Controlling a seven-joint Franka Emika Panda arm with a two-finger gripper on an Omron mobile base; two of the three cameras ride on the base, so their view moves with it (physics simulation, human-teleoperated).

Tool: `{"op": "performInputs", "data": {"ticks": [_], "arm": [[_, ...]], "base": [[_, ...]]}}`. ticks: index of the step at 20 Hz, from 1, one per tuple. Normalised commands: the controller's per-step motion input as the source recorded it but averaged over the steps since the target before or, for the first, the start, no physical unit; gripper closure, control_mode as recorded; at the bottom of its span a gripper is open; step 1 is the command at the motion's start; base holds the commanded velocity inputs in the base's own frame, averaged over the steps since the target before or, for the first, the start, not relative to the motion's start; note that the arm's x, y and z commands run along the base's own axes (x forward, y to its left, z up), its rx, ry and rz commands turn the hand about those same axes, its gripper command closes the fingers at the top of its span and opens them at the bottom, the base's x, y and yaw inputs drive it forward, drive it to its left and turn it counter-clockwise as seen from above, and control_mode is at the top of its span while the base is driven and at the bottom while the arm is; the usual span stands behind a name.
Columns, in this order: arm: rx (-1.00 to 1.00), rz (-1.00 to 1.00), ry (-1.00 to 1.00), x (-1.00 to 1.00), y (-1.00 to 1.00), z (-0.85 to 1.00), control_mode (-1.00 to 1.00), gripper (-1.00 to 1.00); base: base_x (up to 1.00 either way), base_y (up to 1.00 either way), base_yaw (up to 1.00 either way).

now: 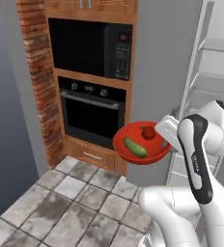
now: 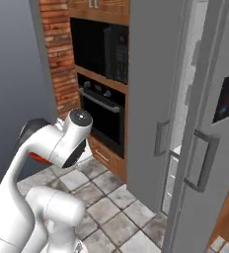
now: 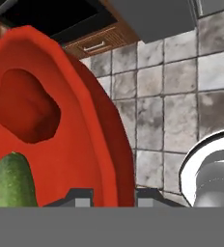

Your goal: Place the bowl with the bell pepper and cucumber on the second highest shelf of the fridge. Place the bowl with the fish and chicken drumstick on the top shelf of the fridge.

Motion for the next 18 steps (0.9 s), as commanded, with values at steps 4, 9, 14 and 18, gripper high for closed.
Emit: {"op": "performInputs", "data": {"ticks": [4, 9, 14, 18], "arm": [[0.00, 0.00, 0.00, 0.00, 0.00, 0.00, 1.00, 1.00], [0.00, 0.00, 0.00, 0.00, 0.00, 0.00, 1.00, 1.00], [0.00, 0.00, 0.00, 0.00, 0.00, 0.00, 1.00, 1.00], [0.00, 0.00, 0.00, 0.00, 0.00, 0.00, 1.00, 1.00]], "base": [[0.29, 0.16, -0.85], [0.90, 0.60, -0.62], [0.64, 0.36, -0.70], [0.70, 0.06, -0.63]]}}
